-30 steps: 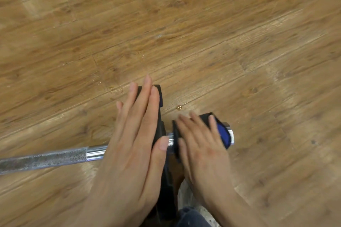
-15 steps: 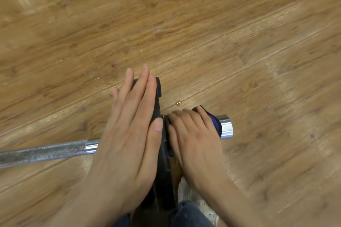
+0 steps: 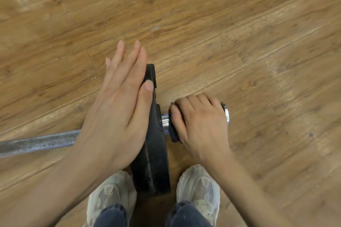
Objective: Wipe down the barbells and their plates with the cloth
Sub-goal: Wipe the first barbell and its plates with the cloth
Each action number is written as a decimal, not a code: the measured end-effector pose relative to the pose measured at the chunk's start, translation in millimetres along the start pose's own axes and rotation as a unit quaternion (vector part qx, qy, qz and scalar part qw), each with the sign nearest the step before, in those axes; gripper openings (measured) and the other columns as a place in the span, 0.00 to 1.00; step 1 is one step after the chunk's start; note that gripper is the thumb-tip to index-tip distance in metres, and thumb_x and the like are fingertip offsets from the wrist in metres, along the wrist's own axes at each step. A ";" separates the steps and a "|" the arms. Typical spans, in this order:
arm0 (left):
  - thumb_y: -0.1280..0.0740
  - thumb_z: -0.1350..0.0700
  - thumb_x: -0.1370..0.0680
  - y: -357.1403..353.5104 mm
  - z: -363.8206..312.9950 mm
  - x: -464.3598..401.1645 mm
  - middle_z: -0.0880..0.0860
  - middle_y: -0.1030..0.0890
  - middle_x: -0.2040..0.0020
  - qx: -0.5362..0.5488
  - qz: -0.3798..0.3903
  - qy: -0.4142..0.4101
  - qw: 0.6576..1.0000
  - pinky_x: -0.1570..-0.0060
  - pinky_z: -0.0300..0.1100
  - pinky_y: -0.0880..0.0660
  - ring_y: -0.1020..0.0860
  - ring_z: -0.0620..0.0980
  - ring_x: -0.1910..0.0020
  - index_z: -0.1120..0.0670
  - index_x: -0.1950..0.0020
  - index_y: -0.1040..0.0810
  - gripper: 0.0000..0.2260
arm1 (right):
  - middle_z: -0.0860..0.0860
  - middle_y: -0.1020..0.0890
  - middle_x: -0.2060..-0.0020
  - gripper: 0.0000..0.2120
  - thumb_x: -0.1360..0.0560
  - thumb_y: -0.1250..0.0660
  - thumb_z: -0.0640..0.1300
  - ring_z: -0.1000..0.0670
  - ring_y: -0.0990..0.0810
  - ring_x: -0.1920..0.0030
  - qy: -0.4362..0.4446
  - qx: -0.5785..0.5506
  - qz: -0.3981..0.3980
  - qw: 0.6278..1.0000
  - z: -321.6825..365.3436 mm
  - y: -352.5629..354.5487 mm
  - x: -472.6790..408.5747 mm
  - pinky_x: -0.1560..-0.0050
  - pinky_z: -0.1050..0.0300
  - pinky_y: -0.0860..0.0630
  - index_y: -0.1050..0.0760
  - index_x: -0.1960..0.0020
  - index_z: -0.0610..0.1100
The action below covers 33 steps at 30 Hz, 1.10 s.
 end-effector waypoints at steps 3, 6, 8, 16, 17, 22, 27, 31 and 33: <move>0.54 0.45 0.16 0.1 1.8 -3.3 0.46 0.46 0.18 0.000 0.005 0.006 1.000 0.26 0.29 0.63 0.57 0.36 0.21 0.55 0.18 0.44 0.28 | 0.46 0.24 0.32 0.22 0.15 0.49 0.52 0.45 0.30 0.28 0.037 -0.022 -0.068 0.997 -12.0 -5.3 40.2 0.21 0.48 0.46 0.29 0.28 0.43; 0.53 0.45 0.17 0.3 3.2 -8.0 0.46 0.43 0.19 0.018 0.005 0.015 1.000 0.26 0.28 0.62 0.55 0.38 0.20 0.56 0.19 0.41 0.28 | 0.47 0.18 0.42 0.19 0.17 0.44 0.54 0.45 0.23 0.37 0.050 -0.014 -0.088 0.995 -17.5 0.5 21.7 0.26 0.49 0.40 0.22 0.38 0.43; 0.52 0.47 0.16 2.8 6.2 -16.6 0.48 0.43 0.19 0.020 0.004 0.019 1.000 0.27 0.27 0.62 0.54 0.39 0.20 0.56 0.19 0.41 0.27 | 0.46 0.17 0.60 0.19 0.19 0.42 0.54 0.42 0.20 0.52 -0.045 -0.029 -0.065 0.996 -29.4 12.1 -13.9 0.40 0.52 0.31 0.19 0.57 0.46; 0.50 0.49 0.17 14.9 28.9 -59.9 0.51 0.44 0.18 0.000 -0.027 0.051 0.998 0.34 0.20 0.64 0.54 0.43 0.20 0.57 0.19 0.42 0.27 | 0.47 0.22 0.33 0.19 0.15 0.46 0.50 0.43 0.31 0.27 -0.023 -0.092 -0.132 0.987 -33.4 7.3 12.0 0.26 0.41 0.38 0.24 0.32 0.44; 0.49 0.50 0.17 15.1 29.9 -62.1 0.51 0.44 0.18 -0.002 -0.027 0.051 0.998 0.34 0.19 0.64 0.54 0.44 0.20 0.58 0.19 0.42 0.27 | 0.47 0.26 0.29 0.21 0.15 0.47 0.50 0.44 0.36 0.24 -0.005 -0.101 -0.128 0.987 -33.8 1.9 18.2 0.23 0.39 0.42 0.28 0.27 0.44; 0.48 0.54 0.14 18.4 31.1 -73.2 0.52 0.43 0.18 -0.018 -0.027 0.045 0.998 0.37 0.18 0.64 0.53 0.47 0.19 0.59 0.19 0.41 0.23 | 0.50 0.19 0.39 0.26 0.21 0.43 0.64 0.44 0.27 0.34 -0.025 -0.084 -0.102 0.991 -35.7 9.5 -19.2 0.33 0.41 0.34 0.20 0.38 0.47; 0.48 0.56 0.13 25.6 38.3 -99.5 0.54 0.44 0.18 -0.055 -0.018 0.065 0.996 0.31 0.31 0.63 0.54 0.50 0.19 0.60 0.19 0.42 0.22 | 0.54 0.21 0.58 0.26 0.21 0.44 0.66 0.49 0.27 0.46 -0.125 -0.098 0.008 0.987 -40.6 7.1 -68.5 0.53 0.53 0.34 0.18 0.55 0.48; 0.48 0.56 0.13 40.4 35.3 -107.7 0.58 0.45 0.18 -0.095 -0.048 0.034 0.994 0.27 0.38 0.63 0.54 0.55 0.19 0.63 0.19 0.44 0.23 | 0.50 0.19 0.42 0.23 0.20 0.40 0.60 0.47 0.25 0.37 -0.004 -0.108 -0.122 0.987 -36.5 11.2 -45.3 0.38 0.48 0.28 0.19 0.39 0.45; 0.48 0.56 0.13 46.7 31.6 -100.9 0.57 0.45 0.18 -0.106 -0.070 0.012 0.992 0.27 0.38 0.63 0.55 0.54 0.19 0.62 0.19 0.44 0.23 | 0.47 0.21 0.35 0.24 0.20 0.37 0.57 0.44 0.28 0.30 0.041 -0.131 -0.136 0.981 -39.2 6.3 -34.2 0.32 0.48 0.31 0.23 0.33 0.41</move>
Point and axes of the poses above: each hand's wrist, its own x-axis away from the middle knuckle, its own y-axis out of the back of the hand, z = x × y, the point moved 7 cm from there along -x, towards the middle knuckle
